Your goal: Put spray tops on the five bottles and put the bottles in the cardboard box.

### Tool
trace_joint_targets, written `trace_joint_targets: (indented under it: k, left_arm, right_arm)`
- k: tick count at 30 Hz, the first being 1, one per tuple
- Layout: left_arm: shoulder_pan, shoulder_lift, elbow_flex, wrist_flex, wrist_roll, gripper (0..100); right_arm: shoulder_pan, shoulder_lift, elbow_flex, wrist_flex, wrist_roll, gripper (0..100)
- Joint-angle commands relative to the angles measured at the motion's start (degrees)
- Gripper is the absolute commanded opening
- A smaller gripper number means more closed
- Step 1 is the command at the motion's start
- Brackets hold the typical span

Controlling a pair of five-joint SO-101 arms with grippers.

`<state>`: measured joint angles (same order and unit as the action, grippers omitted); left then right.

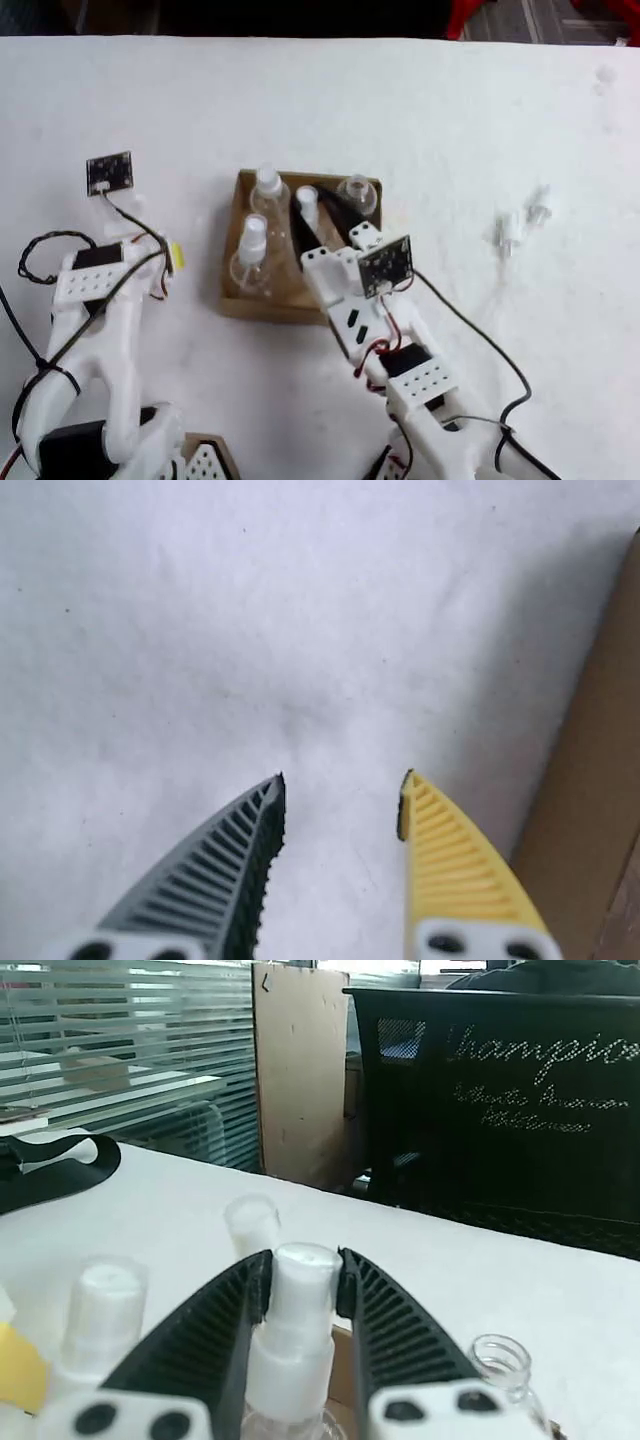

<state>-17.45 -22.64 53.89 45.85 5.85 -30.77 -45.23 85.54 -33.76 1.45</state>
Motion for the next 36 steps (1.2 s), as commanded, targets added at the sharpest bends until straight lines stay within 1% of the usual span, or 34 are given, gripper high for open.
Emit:
trace_joint_targets:
  k: [1,3,4,8,17,22,25,29,36]
  left_arm:
    - [0.57,-0.13,-2.29,0.26,-0.79,18]
    - [0.57,-0.13,-2.37,0.26,-0.79,18]
    - [0.57,-0.13,-2.37,0.26,-0.79,18]
    - [0.57,-0.13,-2.37,0.26,-0.79,18]
    - [0.57,-0.13,-2.55,0.18,-0.79,18]
    - [0.57,-0.13,-2.20,-1.67,-0.79,18]
    - [0.57,-0.13,-2.20,-1.67,-0.79,18]
    - [0.57,-0.13,-2.20,-1.49,-0.79,18]
    - [0.48,-0.13,-2.20,-1.49,-0.79,18]
  right_arm:
    - [-0.48,-1.10,-1.05,0.31,-0.26,8.8]
    - [-0.48,-1.10,-1.05,1.45,-0.26,13.5]
    - [-0.66,-1.27,-1.23,2.51,-0.26,14.2]
    - [-0.92,-1.63,-1.32,3.56,-0.26,12.5]
    - [-0.92,-3.74,-2.81,4.09,-0.26,12.7]
    - [-0.92,-9.98,-2.99,12.88,-0.26,12.7]
    - [-0.92,-13.23,-2.99,16.31,-0.26,12.4]
    - [-1.01,-14.81,-3.08,18.59,-0.53,12.3]
    - [-4.00,-15.16,-3.08,18.59,-0.26,12.3]
